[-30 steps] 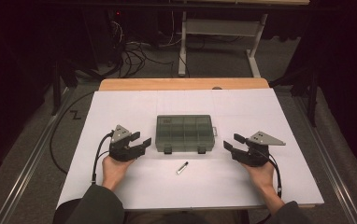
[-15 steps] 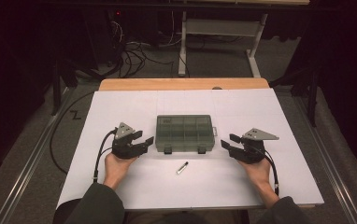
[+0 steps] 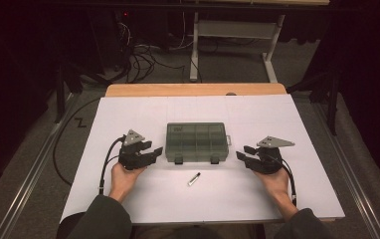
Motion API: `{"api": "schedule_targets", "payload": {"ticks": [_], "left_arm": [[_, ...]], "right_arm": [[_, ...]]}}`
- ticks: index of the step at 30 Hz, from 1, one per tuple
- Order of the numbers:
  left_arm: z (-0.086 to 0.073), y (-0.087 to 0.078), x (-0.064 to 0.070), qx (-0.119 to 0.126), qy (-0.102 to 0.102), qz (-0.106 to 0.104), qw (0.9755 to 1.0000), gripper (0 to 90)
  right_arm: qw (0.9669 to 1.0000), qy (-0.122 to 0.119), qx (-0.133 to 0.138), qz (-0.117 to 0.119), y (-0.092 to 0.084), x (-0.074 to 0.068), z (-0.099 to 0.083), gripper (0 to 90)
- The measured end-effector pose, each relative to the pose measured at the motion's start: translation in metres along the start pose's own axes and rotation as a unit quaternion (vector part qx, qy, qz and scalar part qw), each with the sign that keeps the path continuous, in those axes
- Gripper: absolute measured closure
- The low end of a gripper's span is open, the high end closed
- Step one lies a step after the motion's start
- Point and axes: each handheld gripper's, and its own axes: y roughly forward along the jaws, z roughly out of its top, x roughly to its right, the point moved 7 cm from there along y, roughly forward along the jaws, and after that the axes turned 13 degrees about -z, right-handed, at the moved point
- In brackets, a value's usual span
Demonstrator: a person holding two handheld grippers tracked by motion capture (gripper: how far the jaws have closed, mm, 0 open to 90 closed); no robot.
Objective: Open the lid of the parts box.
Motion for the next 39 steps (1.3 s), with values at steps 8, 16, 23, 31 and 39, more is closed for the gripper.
{"api": "schedule_targets", "payload": {"ticks": [8,16,23,31,39], "left_arm": [[-0.003,-0.004,0.001,-0.037,0.014,0.007,0.9992,52.5],[-0.007,-0.005,0.002,-0.077,0.02,0.005,0.9968,57.3],[-0.006,-0.004,0.008,-0.122,0.038,0.002,0.9918,62.3],[-0.005,-0.001,0.012,-0.154,0.036,-0.017,0.9873,69.2],[-0.001,0.004,0.018,-0.171,0.044,-0.027,0.984,76.2]], "right_arm": [[0.9996,-0.012,-0.025,0.006,0.002,0.0,-0.003,65.8],[0.9981,-0.027,-0.052,0.017,0.002,-0.002,-0.003,72.1],[0.9957,-0.05,-0.073,0.03,0.002,-0.005,-0.002,78.9],[0.9913,-0.076,-0.097,0.048,0.002,-0.01,0.0,86.8],[0.9883,-0.089,-0.111,0.056,0.003,-0.015,0.003,90.0]]}}
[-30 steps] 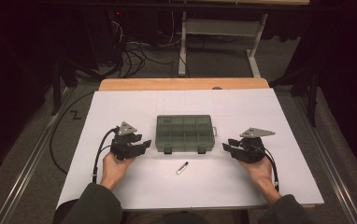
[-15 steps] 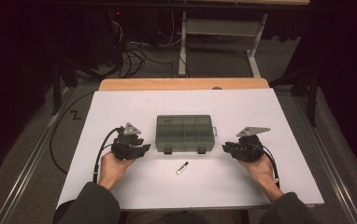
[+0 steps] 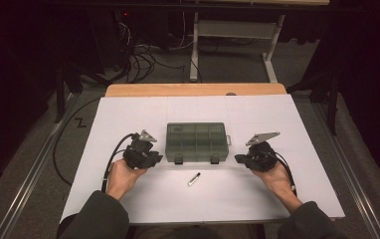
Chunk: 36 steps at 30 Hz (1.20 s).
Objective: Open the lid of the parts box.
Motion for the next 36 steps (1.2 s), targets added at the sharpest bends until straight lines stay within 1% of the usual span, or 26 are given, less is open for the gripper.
{"api": "schedule_targets", "payload": {"ticks": [1,2,7,11,12,19,20,24,27,30,32,35,36], "left_arm": [[0.001,0.001,0.001,-0.001,0.001,-0.001,1.0,76.9],[0.001,0.001,0.001,-0.005,0.002,-0.001,1.0,77.7],[0.003,0.003,0.004,-0.013,0.005,-0.003,0.9999,81.6],[0.006,0.005,0.005,-0.018,0.009,-0.003,0.9998,83.1],[0.006,0.005,0.006,-0.018,0.009,-0.003,0.9998,83.1],[0.008,0.006,0.007,-0.018,0.011,-0.003,0.9998,83.1],[0.008,0.006,0.007,-0.018,0.011,-0.003,0.9998,83.1],[0.009,0.005,0.007,-0.009,0.008,-0.005,0.9999,82.9],[0.01,0.004,0.007,-0.009,0.009,-0.006,0.9999,80.8],[0.011,0.003,0.007,-0.001,0.009,0.001,1.0,78.2],[0.013,0.003,0.006,0.004,0.008,0.005,0.9999,72.8],[0.014,0.004,0.007,0.005,0.009,0.008,0.9999,67.1],[0.016,0.005,0.007,0.004,0.011,0.013,0.9999,64.9]], "right_arm": [[1.0,-0.005,0.001,0.0,0.0,0.0,0.001,90.0],[1.0,-0.003,-0.002,0.001,0.0,-0.001,0.002,90.0],[0.9999,-0.011,-0.006,0.004,0.001,-0.004,0.007,90.0],[0.9998,-0.015,-0.013,0.007,0.001,-0.007,0.01,90.0],[0.9997,-0.02,-0.012,0.008,0.002,-0.007,0.011,90.0],[0.9997,-0.017,-0.013,0.01,0.002,-0.01,0.016,90.0],[0.9996,-0.021,-0.012,0.011,0.002,-0.01,0.017,90.0],[0.9997,-0.016,-0.01,0.014,0.002,-0.011,0.019,90.0],[0.9998,-0.013,-0.008,0.015,0.002,-0.012,0.021,90.0],[0.9998,-0.011,-0.004,0.016,0.001,-0.011,0.022,89.6],[0.9998,-0.005,0.004,0.019,-0.001,-0.01,0.025,88.8],[0.9998,-0.003,0.008,0.018,-0.003,-0.009,0.027,88.5],[0.9997,0.001,0.012,0.019,-0.005,-0.008,0.029,88.3]]}}
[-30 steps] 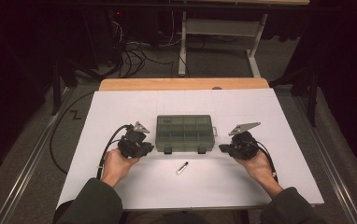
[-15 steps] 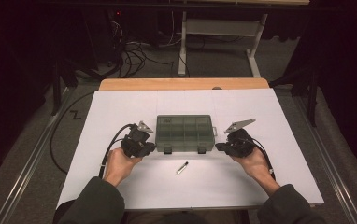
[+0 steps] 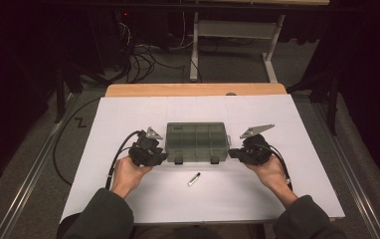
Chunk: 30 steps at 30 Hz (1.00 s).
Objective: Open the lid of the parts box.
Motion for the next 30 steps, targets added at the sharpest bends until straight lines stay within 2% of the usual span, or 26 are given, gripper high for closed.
{"api": "schedule_targets", "payload": {"ticks": [5,7,13,23,29,30], "left_arm": [[0.006,0.001,-0.001,0.009,0.003,0.011,0.9999,52.5],[0.011,-0.001,-0.001,0.022,0.003,0.014,0.9996,48.9],[0.018,-0.004,-0.001,0.036,0.006,0.023,0.9991,42.7],[0.026,-0.008,-0.001,0.051,0.006,0.025,0.9984,41.5],[0.033,-0.012,-0.002,0.067,-0.002,0.015,0.9976,41.7],[0.034,-0.013,-0.002,0.07,-0.003,0.014,0.9974,41.9]], "right_arm": [[1.0,0.007,0.006,0.001,-0.003,0.001,0.004,88.0],[0.9999,0.008,0.01,0.002,-0.005,0.002,0.007,87.5],[0.9998,0.015,0.009,0.001,-0.005,0.003,0.008,84.7],[0.9995,0.029,-0.004,-0.016,0.007,0.006,0.008,79.6],[0.9983,0.05,-0.011,-0.028,0.013,0.01,0.014,76.8],[0.9975,0.061,-0.015,-0.031,0.015,0.012,0.017,76.4]]}}
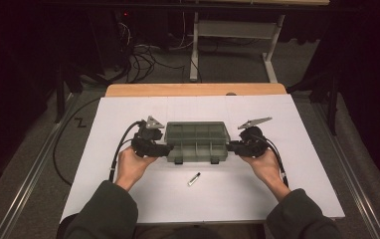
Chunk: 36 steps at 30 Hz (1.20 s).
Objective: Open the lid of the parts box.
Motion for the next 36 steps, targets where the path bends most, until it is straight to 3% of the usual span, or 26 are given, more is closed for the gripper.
{"api": "schedule_targets", "payload": {"ticks": [5,22,30,32,36], "left_arm": [[0.003,-0.002,-0.001,0.007,-0.006,-0.005,0.9999,42.5],[0.012,-0.004,-0.003,0.016,-0.01,-0.007,0.9998,44.4],[0.016,-0.002,-0.002,0.018,-0.008,-0.005,0.9998,44.5],[0.016,-0.002,-0.004,0.021,-0.011,-0.007,0.9997,44.5],[0.018,0.0,-0.006,0.022,-0.013,-0.005,0.9997,44.4]], "right_arm": [[0.9998,0.018,-0.009,-0.005,0.004,0.004,0.007,76.2],[0.9978,0.039,-0.052,-0.015,0.027,0.008,0.017,74.2],[0.9976,0.033,-0.059,-0.019,0.03,0.007,0.02,74.8],[0.9968,0.024,-0.067,-0.035,0.033,0.007,0.022,75.0],[0.9966,0.026,-0.072,-0.031,0.034,0.008,0.023,75.1]]}}
